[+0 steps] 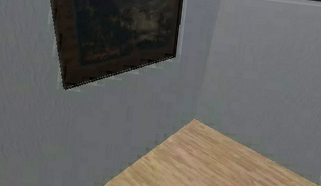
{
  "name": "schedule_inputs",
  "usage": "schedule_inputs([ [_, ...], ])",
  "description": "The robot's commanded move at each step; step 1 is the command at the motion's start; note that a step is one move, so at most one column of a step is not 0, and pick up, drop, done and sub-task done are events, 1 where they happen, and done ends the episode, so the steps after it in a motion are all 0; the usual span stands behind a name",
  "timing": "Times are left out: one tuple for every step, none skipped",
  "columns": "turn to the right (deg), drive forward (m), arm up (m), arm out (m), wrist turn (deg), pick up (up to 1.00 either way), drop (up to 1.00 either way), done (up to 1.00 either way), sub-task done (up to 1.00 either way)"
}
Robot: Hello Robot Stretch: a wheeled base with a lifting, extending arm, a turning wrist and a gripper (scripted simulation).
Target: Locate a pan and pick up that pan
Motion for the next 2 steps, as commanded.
schedule_inputs([
  [0.0,0.00,0.00,0.00,45.0,0.00,0.00,0.00,0.00],
  [0.0,0.00,0.00,0.00,45.0,0.00,0.00,0.00,0.00],
])
